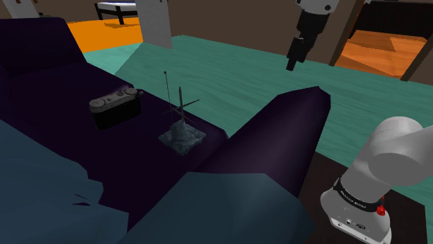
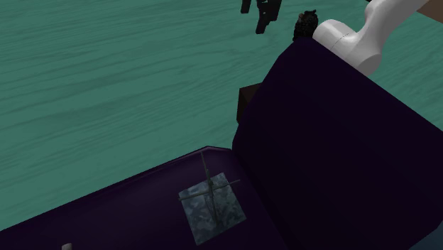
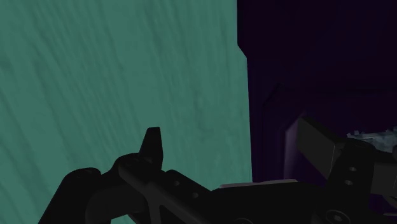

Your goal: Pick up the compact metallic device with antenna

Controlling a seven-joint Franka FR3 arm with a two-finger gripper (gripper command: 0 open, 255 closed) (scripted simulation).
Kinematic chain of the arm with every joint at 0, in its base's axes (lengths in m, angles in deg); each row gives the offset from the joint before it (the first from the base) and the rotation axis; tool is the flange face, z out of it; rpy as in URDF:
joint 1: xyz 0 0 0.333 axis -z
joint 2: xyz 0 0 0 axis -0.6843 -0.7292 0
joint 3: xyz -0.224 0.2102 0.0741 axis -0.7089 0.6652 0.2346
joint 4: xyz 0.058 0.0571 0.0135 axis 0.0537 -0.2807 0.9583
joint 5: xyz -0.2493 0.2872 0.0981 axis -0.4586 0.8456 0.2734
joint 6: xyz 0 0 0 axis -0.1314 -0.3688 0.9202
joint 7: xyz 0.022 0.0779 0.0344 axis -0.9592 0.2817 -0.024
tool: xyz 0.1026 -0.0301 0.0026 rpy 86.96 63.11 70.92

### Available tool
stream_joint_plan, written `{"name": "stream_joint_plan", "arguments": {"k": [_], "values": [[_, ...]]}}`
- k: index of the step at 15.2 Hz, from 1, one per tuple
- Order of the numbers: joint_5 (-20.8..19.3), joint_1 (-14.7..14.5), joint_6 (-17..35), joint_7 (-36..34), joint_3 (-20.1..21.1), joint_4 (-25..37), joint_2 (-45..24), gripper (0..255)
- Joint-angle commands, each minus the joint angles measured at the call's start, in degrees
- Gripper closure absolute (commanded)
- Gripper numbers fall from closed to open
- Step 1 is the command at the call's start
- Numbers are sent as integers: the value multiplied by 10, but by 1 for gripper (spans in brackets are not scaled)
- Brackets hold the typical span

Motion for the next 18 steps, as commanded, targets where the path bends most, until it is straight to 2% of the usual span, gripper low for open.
{"name": "stream_joint_plan", "arguments": {"k": [1, 10, 18], "values": [[0, 0, 0, 0, 0, 0, 0, 0], [41, -24, 34, -100, 77, 79, -156, 0], [48, -44, 43, -187, 134, 197, -317, 0]]}}
